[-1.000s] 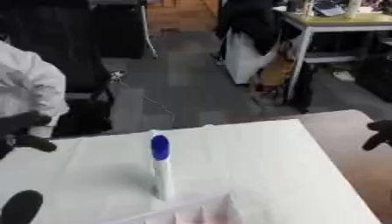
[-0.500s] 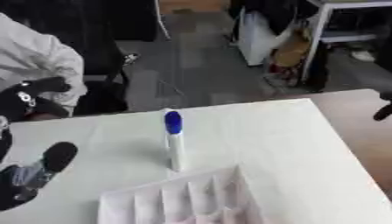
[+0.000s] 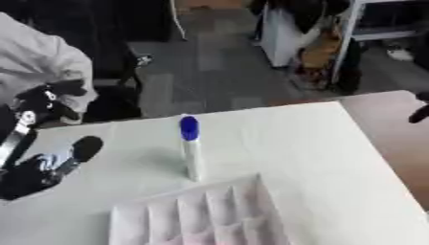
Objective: Pick up objects on the table and place them in the box.
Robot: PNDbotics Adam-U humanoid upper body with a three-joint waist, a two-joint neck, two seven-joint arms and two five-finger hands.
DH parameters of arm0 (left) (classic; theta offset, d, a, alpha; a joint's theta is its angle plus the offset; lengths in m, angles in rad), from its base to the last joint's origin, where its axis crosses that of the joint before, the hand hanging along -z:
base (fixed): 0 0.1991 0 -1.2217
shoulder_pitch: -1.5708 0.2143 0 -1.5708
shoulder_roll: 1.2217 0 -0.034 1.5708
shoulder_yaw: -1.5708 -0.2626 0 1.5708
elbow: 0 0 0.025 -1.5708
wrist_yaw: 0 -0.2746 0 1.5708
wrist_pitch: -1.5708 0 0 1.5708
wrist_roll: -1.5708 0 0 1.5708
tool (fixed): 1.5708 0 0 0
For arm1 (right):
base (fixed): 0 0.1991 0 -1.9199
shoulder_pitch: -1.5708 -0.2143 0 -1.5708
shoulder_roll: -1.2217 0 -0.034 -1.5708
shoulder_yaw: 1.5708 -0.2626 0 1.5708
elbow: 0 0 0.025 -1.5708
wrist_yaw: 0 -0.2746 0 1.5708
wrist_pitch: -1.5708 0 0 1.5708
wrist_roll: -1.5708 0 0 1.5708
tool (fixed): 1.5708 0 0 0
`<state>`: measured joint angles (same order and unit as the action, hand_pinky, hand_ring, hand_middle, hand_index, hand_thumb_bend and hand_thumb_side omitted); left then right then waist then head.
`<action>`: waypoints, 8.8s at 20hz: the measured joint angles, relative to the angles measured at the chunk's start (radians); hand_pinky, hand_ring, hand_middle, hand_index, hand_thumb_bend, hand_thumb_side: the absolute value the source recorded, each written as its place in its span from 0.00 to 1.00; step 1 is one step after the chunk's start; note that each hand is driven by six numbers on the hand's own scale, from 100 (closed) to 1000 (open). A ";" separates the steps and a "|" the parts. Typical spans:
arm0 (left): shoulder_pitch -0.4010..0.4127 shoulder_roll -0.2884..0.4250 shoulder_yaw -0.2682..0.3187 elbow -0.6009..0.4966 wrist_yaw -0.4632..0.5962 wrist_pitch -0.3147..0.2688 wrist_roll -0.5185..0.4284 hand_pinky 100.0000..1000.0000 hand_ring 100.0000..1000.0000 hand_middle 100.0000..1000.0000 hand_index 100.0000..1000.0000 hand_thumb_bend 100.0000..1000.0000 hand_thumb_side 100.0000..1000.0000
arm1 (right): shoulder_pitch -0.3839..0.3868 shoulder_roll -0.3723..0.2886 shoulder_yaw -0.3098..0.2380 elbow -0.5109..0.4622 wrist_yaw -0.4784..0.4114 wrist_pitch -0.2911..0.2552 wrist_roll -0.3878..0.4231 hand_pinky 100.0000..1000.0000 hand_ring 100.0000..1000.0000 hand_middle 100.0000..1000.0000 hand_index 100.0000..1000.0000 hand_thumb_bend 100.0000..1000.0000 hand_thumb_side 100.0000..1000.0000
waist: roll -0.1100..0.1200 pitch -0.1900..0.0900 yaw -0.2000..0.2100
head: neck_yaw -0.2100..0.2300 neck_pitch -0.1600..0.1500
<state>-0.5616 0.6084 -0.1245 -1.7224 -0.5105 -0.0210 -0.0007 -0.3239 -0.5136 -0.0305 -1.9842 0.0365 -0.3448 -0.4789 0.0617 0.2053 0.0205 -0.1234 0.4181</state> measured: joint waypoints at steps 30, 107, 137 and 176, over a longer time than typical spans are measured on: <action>-0.353 -0.128 -0.098 0.717 -0.137 0.154 -0.436 0.48 0.65 0.84 1.00 1.00 1.00 | -0.037 -0.010 0.028 0.000 -0.053 0.007 0.042 0.31 0.52 0.42 0.66 0.00 0.93 | 0.051 -0.053 -0.049 | 0.018 0.001; -0.483 -0.171 -0.029 0.897 -0.172 -0.115 -0.352 0.73 0.76 0.91 1.00 1.00 0.66 | -0.141 0.022 0.052 0.000 -0.078 0.002 0.075 0.31 0.52 0.40 0.66 0.00 0.94 | 0.085 0.042 -0.182 | 0.027 -0.106; -0.477 -0.171 -0.023 0.919 -0.155 -0.132 0.029 0.00 0.00 0.00 0.37 0.01 1.00 | -0.149 0.022 0.053 0.000 -0.087 0.003 0.083 0.31 0.52 0.41 0.66 0.00 0.94 | 0.091 0.040 -0.181 | 0.026 -0.106; -0.236 0.089 -0.166 0.097 0.396 -0.109 0.070 0.00 0.00 0.00 0.35 0.00 0.97 | -0.060 -0.016 0.046 0.000 -0.068 0.007 0.071 0.31 0.52 0.41 0.66 0.00 0.94 | 0.079 -0.043 -0.062 | 0.028 0.071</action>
<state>-0.7974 0.6979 -0.2908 -1.6257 -0.1147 -0.1301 0.0694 -0.3838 -0.5294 0.0154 -1.9843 -0.0320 -0.3376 -0.4080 0.1404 0.1622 -0.0413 -0.0958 0.4887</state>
